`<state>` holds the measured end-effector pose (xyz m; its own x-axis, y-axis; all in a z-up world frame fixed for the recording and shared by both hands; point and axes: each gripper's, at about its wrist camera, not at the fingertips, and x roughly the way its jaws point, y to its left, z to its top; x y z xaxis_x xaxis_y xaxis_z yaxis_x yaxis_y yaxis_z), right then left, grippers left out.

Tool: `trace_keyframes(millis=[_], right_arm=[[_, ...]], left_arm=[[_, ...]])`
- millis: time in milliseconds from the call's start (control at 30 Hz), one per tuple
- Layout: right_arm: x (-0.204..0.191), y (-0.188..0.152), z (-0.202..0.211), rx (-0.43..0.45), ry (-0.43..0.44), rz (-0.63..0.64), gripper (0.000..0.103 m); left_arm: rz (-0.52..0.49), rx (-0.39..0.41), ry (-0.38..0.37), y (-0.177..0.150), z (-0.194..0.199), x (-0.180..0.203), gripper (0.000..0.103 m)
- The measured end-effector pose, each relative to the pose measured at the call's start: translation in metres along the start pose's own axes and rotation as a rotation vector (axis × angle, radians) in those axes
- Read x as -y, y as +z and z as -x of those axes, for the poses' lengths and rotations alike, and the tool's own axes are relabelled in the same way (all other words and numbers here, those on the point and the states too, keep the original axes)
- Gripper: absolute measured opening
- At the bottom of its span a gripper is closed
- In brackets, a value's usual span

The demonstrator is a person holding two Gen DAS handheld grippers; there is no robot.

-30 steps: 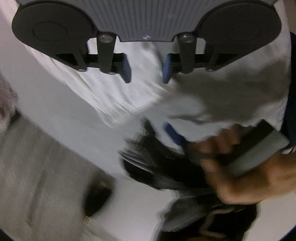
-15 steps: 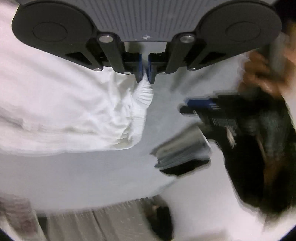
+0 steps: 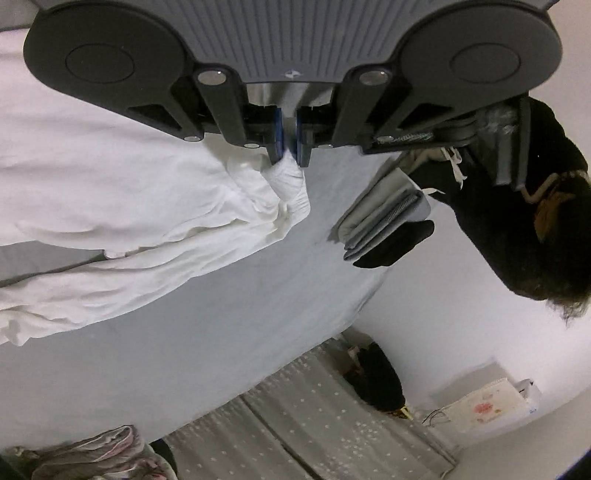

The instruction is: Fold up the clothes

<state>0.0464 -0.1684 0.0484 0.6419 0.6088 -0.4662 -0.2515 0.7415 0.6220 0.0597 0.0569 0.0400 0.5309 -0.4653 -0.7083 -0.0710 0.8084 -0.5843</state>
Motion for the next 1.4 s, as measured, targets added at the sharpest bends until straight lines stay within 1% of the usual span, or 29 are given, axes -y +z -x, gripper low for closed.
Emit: trace_keyframes(millis=[133, 267, 300, 333, 367, 400, 500, 633, 700, 767, 833, 933, 1067, 1100, 1133, 1167, 1200, 1233, 1267, 1333, 1367, 1400], right_arm=[[0.002, 0.0, 0.005, -0.004, 0.006, -0.004, 0.01], [0.004, -0.001, 0.007, 0.002, 0.016, -0.001, 0.01], [0.004, -0.002, 0.007, 0.0, 0.015, 0.002, 0.01], [0.003, -0.002, 0.006, -0.005, 0.014, 0.006, 0.01], [0.002, -0.003, 0.005, -0.011, 0.016, 0.011, 0.01], [0.001, -0.004, 0.004, -0.018, 0.017, 0.017, 0.01], [-0.004, -0.009, 0.001, -0.036, 0.011, 0.056, 0.01], [-0.021, -0.02, -0.003, -0.05, 0.007, 0.185, 0.01], [-0.031, -0.027, -0.007, -0.062, 0.017, 0.237, 0.01], [-0.04, -0.035, -0.012, -0.075, 0.026, 0.286, 0.01], [-0.047, -0.042, -0.016, -0.085, 0.031, 0.322, 0.01], [-0.053, -0.05, -0.021, -0.102, 0.028, 0.348, 0.01], [-0.053, -0.055, -0.027, -0.114, -0.026, 0.379, 0.01], [-0.054, -0.055, -0.027, -0.107, -0.042, 0.394, 0.013], [-0.055, -0.054, -0.027, -0.095, -0.055, 0.406, 0.022], [-0.057, -0.052, -0.027, -0.075, -0.063, 0.415, 0.027], [-0.058, -0.05, -0.026, -0.056, -0.069, 0.42, 0.038], [-0.059, -0.048, -0.026, -0.044, -0.065, 0.421, 0.04], [-0.06, -0.048, -0.028, -0.046, -0.054, 0.422, 0.04], [-0.061, -0.048, -0.031, -0.053, -0.037, 0.428, 0.04], [-0.06, -0.051, -0.033, -0.062, -0.043, 0.439, 0.04], [-0.059, -0.052, -0.034, -0.068, -0.054, 0.447, 0.04]], left_arm=[[0.075, 0.017, -0.036, 0.005, -0.014, -0.004, 0.03], [0.123, 0.025, -0.075, 0.009, -0.024, -0.007, 0.03], [0.13, 0.028, -0.086, 0.011, -0.025, -0.007, 0.027], [0.124, 0.029, -0.088, 0.012, -0.027, -0.005, 0.016], [0.11, 0.029, -0.077, 0.013, -0.028, -0.004, 0.008], [0.092, 0.029, -0.057, 0.014, -0.029, -0.002, 0.005], [0.079, 0.047, -0.015, 0.018, -0.025, -0.002, 0.005], [0.092, 0.109, 0.005, 0.03, 0.001, -0.015, 0.004], [0.089, 0.113, 0.043, 0.034, 0.013, -0.023, 0.003], [0.077, 0.123, 0.092, 0.037, 0.023, -0.031, 0.003], [0.074, 0.136, 0.111, 0.041, 0.032, -0.038, 0.003], [0.075, 0.145, 0.11, 0.042, 0.041, -0.048, 0.003], [0.061, 0.109, 0.069, 0.038, 0.04, -0.054, 0.003], [0.049, 0.1, 0.055, 0.037, 0.038, -0.052, 0.003], [0.042, 0.094, 0.047, 0.037, 0.035, -0.049, 0.003], [0.034, 0.088, 0.038, 0.036, 0.033, -0.046, 0.004], [0.027, 0.082, 0.03, 0.036, 0.031, -0.044, 0.005], [0.023, 0.078, 0.026, 0.036, 0.029, -0.042, 0.009], [0.023, 0.076, 0.028, 0.036, 0.027, -0.041, 0.01], [0.022, 0.075, 0.038, 0.037, 0.023, -0.04, 0.018], [0.021, 0.075, 0.044, 0.038, 0.021, -0.04, 0.02], [0.018, 0.073, 0.049, 0.038, 0.018, -0.04, 0.025]])
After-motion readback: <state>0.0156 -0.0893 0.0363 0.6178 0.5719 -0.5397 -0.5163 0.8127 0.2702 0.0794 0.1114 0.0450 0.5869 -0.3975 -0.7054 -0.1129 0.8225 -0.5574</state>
